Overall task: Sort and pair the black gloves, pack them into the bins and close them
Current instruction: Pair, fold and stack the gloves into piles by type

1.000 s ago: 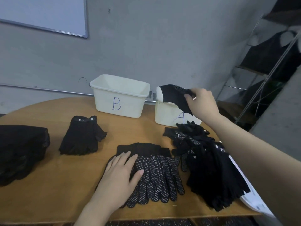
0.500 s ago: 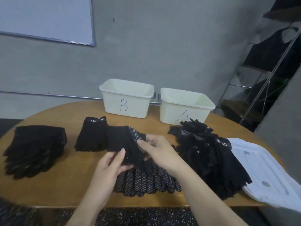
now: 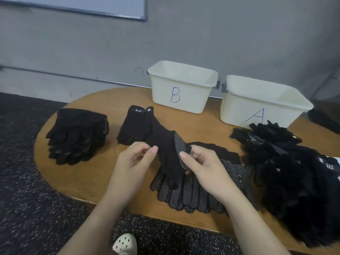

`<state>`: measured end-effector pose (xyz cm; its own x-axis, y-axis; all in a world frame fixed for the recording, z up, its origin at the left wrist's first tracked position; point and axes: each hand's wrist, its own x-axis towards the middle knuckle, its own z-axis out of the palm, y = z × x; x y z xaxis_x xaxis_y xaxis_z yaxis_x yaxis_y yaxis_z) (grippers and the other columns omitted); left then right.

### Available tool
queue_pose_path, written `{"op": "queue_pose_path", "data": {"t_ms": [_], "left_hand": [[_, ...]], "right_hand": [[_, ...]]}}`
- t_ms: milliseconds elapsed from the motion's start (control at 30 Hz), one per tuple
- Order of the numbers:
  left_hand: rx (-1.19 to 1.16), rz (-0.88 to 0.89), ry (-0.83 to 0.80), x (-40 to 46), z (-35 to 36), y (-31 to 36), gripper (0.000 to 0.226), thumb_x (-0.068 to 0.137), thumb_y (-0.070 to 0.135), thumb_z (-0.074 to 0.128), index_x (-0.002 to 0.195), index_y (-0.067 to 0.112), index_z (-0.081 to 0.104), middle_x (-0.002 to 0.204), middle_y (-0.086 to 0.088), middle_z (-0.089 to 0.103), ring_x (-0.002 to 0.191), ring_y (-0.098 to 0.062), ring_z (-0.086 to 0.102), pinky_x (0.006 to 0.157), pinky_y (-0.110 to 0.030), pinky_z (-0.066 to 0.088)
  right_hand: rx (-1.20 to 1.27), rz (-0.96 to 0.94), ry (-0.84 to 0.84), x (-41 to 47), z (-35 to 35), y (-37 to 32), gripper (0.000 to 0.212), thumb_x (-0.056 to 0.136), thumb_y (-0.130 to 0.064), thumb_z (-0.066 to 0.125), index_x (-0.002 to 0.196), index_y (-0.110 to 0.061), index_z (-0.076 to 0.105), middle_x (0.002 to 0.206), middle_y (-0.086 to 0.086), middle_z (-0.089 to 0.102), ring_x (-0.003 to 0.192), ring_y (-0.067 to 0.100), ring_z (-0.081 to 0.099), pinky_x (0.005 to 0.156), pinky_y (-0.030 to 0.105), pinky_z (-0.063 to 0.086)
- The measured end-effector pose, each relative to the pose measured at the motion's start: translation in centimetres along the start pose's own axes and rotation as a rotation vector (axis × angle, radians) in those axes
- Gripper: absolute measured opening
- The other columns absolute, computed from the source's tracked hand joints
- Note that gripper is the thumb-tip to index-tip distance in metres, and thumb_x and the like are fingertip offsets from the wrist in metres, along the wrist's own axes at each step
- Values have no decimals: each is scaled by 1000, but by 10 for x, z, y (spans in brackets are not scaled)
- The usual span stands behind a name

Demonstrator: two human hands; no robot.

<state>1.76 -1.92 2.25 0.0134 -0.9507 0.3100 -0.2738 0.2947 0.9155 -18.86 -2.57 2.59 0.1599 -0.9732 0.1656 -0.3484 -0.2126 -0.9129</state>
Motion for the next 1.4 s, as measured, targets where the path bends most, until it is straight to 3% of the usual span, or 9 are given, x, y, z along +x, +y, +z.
{"op": "queue_pose_path", "data": {"t_ms": [167, 400, 567, 700, 833, 933, 1067, 1267, 1400], "left_hand": [[-44, 6, 10, 1, 7, 2, 31, 100, 18, 64, 71, 7, 59, 63, 3, 54, 63, 0, 50, 63, -11, 39], [-80, 57, 28, -5, 14, 7, 19, 104, 16, 58, 89, 15, 70, 87, 4, 74, 83, -8, 71, 73, -19, 56], [-82, 147, 27, -10, 25, 16, 19, 103, 16, 62, 86, 22, 67, 80, 14, 66, 75, -3, 61, 70, -16, 46], [-42, 185, -10, -15, 35, 19, 12, 99, 18, 67, 104, 21, 78, 112, 8, 66, 108, -21, 63, 93, -29, 50], [69, 242, -53, -17, 39, 20, 20, 95, 15, 71, 105, 31, 76, 120, 11, 62, 122, -19, 55, 104, -24, 43], [60, 241, -83, -18, 42, 20, 21, 94, 13, 71, 112, 23, 78, 121, 12, 65, 123, -18, 57, 105, -25, 44], [49, 252, -20, -16, 42, 17, 30, 95, 18, 73, 124, 22, 71, 118, 17, 63, 115, -14, 61, 96, -27, 51], [35, 19, -98, -9, 40, 9, 67, 88, 37, 78, 149, 38, 49, 132, 30, 52, 125, -1, 54, 100, -27, 49], [-75, 6, -166, -5, 37, 7, 38, 91, 29, 76, 127, 36, 67, 117, 20, 72, 112, 0, 65, 96, -23, 51]], "right_hand": [[-133, 25, -32, 3, -3, 7, 44, 95, -51, 62, 78, -10, 58, 79, 15, 66, 81, 35, 65, 79, 55, 54], [-199, -23, 283, -2, -5, 8, 20, 93, -33, 72, 113, -29, 69, 97, -17, 71, 93, -2, 66, 77, 15, 50], [-143, -171, 101, -13, -2, -7, 37, 94, -39, 68, 130, -35, 65, 124, -25, 65, 121, 4, 59, 96, 24, 50], [-9, -200, 7, -21, 4, -19, 28, 92, -45, 66, 119, -54, 63, 116, -27, 69, 112, 3, 64, 91, 17, 50], [103, -163, 45, -21, 2, -19, 29, 87, -46, 70, 115, -38, 70, 108, -9, 75, 100, 20, 69, 89, 40, 57], [157, -142, 137, -19, -2, -14, 16, 93, -40, 68, 104, -31, 76, 96, -5, 77, 90, 19, 70, 81, 33, 58], [196, -36, 235, -14, -8, -7, 48, 96, -53, 56, 95, -8, 70, 84, 14, 70, 74, 13, 57, 75, 46, 51], [242, -29, 210, -11, -14, -7, 43, 94, -62, 56, 102, -24, 75, 101, 22, 71, 92, 52, 61, 84, 65, 52], [223, -34, 204, -12, -19, -8, 53, 94, -65, 57, 104, -16, 72, 101, 21, 72, 97, 45, 66, 88, 64, 54]]}}
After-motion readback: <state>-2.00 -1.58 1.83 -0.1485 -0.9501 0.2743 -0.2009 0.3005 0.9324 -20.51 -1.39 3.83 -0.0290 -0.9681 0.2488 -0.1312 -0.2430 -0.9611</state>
